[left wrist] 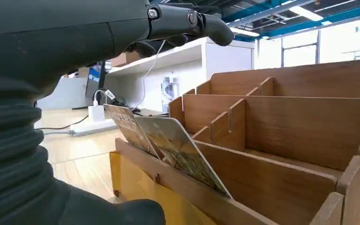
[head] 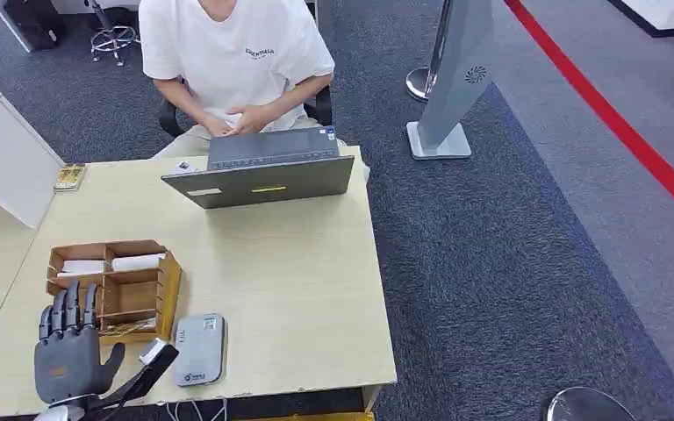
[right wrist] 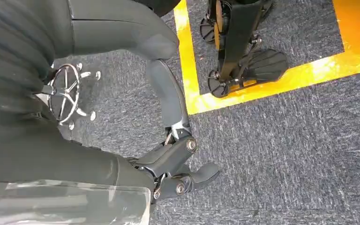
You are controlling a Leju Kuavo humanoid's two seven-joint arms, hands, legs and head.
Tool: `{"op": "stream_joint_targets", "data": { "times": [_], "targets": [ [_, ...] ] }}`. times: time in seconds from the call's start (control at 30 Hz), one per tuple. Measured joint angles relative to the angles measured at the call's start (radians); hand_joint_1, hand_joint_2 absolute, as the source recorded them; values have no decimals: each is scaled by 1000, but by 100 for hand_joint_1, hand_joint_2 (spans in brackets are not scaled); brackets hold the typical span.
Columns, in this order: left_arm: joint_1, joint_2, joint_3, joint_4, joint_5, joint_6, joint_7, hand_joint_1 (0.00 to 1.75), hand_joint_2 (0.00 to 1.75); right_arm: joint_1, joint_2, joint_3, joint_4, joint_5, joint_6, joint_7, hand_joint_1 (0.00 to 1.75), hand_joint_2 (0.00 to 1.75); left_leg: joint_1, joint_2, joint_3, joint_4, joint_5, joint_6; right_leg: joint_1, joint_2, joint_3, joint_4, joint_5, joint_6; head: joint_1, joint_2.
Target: Pass the card to the sensor for recognition and then transmit it.
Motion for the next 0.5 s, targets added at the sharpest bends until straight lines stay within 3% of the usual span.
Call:
{"op": "stream_joint_targets", "data": {
  "times": [0.3,0.33,0.5],
  "targets": [
    [-5,-5,0,18,-3,0,-1,0,175,0,0,1,0,0,0,0,0,175,0,0,0,0,0,0,0,0,0,0,0,0,0,0],
    [-5,-5,0,20,-4,0,-1,175,175,0,0,1,0,0,0,0,0,175,0,0,0,0,0,0,0,0,0,0,0,0,0,0],
    [-6,-5,0,25,-4,0,-3,175,175,0,0,3,0,1,0,0,0,175,0,0,0,0,0,0,0,0,0,0,0,0,0,0]
  ]
}}
